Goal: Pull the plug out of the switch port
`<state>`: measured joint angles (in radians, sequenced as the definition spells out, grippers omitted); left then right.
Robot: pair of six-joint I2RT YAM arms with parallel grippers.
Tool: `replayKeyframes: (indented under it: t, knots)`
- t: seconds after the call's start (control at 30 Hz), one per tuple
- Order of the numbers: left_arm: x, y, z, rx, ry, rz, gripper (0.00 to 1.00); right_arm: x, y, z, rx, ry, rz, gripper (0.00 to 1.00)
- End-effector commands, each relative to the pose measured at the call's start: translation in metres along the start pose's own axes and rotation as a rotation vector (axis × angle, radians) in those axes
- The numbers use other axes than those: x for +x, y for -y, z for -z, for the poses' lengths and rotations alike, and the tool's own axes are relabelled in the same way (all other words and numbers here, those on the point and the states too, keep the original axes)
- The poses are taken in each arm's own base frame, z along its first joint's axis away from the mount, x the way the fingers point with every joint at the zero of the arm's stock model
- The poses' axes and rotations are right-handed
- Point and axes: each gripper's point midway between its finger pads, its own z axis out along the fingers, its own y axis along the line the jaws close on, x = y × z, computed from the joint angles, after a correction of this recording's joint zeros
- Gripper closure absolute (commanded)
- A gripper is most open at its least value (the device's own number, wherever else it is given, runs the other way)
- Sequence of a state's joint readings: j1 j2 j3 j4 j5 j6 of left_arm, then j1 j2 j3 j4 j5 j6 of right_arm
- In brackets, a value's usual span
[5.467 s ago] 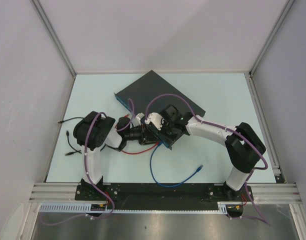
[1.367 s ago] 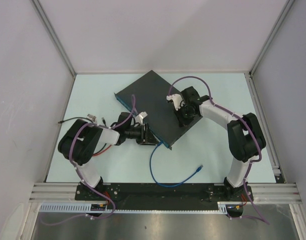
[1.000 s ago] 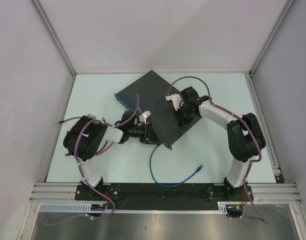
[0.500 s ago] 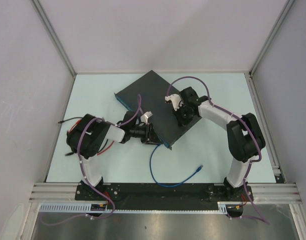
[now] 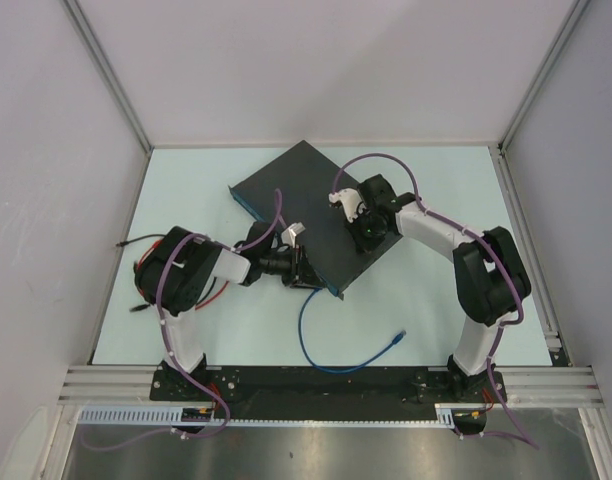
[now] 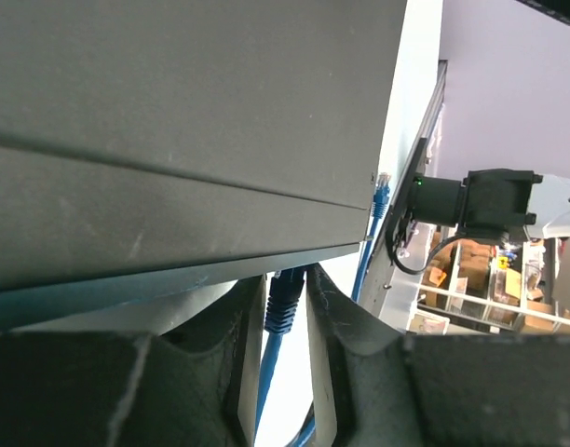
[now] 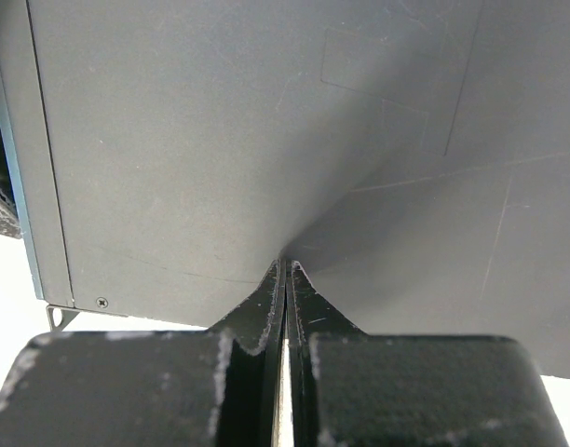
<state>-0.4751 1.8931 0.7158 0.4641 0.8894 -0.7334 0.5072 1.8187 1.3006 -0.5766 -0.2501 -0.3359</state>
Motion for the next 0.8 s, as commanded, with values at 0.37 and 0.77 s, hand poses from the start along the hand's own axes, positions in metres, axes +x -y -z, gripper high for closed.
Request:
replayKeyframes:
  t: [0.37, 0.77]
  knots:
    - [-0.013, 0.008, -0.011, 0.042, 0.003, -0.01, 0.63, 0.02, -0.01, -0.01, 0.003, -0.065, 0.043, 1.0]
    - [-0.011, -0.005, -0.016, 0.0, -0.016, -0.003, 0.75, 0.019, -0.013, -0.011, 0.007, -0.066, 0.061, 1.0]
